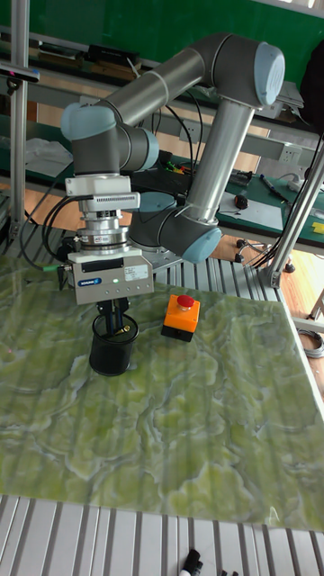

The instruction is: Put the pen into the pen holder

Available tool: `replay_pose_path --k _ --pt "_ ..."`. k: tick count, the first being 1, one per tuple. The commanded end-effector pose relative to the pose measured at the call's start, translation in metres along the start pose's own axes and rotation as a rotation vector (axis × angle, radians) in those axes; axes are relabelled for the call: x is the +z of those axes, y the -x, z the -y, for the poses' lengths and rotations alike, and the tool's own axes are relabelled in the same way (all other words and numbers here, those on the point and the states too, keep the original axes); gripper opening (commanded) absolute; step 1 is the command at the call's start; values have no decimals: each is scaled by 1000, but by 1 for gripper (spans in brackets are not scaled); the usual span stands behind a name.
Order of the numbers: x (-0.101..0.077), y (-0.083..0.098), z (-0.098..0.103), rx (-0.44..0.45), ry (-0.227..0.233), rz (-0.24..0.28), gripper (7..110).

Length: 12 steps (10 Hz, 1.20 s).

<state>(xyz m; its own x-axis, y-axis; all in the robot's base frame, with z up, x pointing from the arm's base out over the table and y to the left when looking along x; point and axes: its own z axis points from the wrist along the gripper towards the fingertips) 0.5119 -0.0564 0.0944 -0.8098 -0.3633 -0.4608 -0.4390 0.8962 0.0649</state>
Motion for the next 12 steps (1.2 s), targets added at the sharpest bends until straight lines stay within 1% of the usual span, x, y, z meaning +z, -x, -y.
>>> replay_pose_path --k 1,6,9,12 --pt "-2 -4 1 2 7 3 7" --pt "-1 -12 3 -2 -2 -7 7" --pt "6 -15 1 -7 -10 -3 7" --pt "9 -19 1 -9 -16 -8 7"
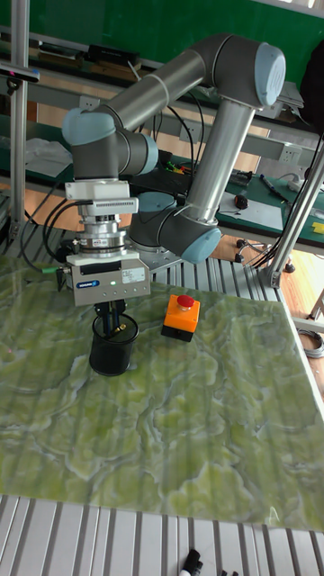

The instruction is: Put the pen into the pen holder

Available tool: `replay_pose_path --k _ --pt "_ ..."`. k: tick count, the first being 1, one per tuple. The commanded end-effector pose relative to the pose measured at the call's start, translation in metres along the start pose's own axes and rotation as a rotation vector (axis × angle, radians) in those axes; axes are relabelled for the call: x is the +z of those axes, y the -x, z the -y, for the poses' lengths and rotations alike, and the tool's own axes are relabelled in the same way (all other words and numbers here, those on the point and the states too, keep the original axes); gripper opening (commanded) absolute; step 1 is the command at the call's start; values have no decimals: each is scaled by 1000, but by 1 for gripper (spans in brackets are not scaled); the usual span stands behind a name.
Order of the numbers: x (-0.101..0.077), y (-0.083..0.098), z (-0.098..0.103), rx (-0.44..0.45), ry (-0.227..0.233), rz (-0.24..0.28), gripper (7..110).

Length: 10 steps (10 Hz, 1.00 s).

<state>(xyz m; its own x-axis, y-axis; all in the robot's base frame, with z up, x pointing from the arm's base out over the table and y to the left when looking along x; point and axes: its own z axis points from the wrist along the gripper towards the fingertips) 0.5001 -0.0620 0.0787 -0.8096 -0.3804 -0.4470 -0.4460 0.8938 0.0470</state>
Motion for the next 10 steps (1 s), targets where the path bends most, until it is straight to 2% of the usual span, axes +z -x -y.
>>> replay_pose_path --k 1,10 --pt "2 -1 0 7 -4 8 7" --pt "6 -4 -5 11 3 6 7"
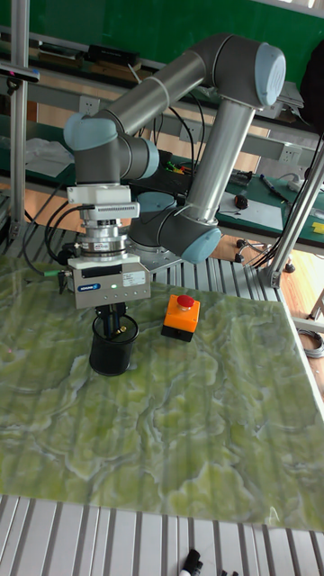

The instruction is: Put the pen into the pen holder

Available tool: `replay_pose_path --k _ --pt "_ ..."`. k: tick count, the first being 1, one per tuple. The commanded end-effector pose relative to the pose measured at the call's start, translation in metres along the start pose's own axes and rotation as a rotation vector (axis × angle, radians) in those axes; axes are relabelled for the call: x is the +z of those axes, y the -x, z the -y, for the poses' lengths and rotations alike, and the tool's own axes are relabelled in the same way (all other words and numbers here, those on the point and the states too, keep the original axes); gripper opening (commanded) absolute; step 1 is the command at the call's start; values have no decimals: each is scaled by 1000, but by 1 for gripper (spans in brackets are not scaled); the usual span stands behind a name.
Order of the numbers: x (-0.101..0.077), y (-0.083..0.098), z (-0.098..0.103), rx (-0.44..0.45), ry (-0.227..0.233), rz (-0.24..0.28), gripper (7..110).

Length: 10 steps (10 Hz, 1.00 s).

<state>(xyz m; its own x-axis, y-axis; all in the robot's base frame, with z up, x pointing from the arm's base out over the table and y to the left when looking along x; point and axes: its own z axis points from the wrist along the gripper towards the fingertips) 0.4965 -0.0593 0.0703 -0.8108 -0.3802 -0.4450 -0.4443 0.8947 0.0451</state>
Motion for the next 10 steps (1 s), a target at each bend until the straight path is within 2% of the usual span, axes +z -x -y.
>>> replay_pose_path --k 1,3,5,10 --pt "-1 1 -3 13 6 7 7" --pt "-1 -4 -6 12 9 -5 7" --pt "-2 -16 -8 -5 18 -39 7" --pt "-4 -20 -12 -1 27 -60 7"
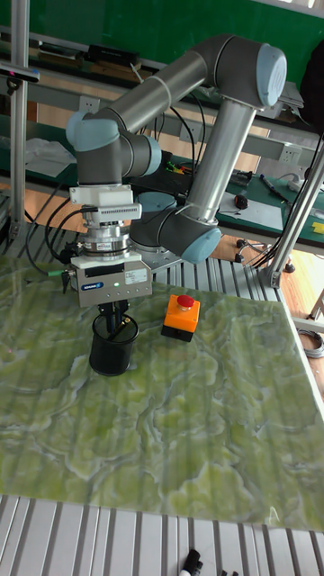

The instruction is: Put the pen into the pen holder

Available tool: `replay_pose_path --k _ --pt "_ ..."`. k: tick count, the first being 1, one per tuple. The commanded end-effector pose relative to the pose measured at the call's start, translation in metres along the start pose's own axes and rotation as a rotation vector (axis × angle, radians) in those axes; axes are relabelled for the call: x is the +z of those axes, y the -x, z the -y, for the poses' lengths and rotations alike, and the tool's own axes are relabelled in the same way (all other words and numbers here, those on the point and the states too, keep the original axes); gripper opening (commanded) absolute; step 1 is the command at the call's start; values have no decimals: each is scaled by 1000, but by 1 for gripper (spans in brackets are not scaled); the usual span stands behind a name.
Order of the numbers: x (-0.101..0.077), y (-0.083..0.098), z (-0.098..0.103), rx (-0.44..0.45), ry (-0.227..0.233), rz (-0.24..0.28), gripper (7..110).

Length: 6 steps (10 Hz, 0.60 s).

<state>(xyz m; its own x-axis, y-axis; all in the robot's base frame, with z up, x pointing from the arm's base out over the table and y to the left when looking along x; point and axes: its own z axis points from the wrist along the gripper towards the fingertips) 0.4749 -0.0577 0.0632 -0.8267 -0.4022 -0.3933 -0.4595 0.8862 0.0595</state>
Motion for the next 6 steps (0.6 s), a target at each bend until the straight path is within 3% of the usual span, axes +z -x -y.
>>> replay_pose_path --k 1,6 --pt "-5 -1 0 7 1 -14 7" --pt "-11 -7 11 -40 -38 -69 7"
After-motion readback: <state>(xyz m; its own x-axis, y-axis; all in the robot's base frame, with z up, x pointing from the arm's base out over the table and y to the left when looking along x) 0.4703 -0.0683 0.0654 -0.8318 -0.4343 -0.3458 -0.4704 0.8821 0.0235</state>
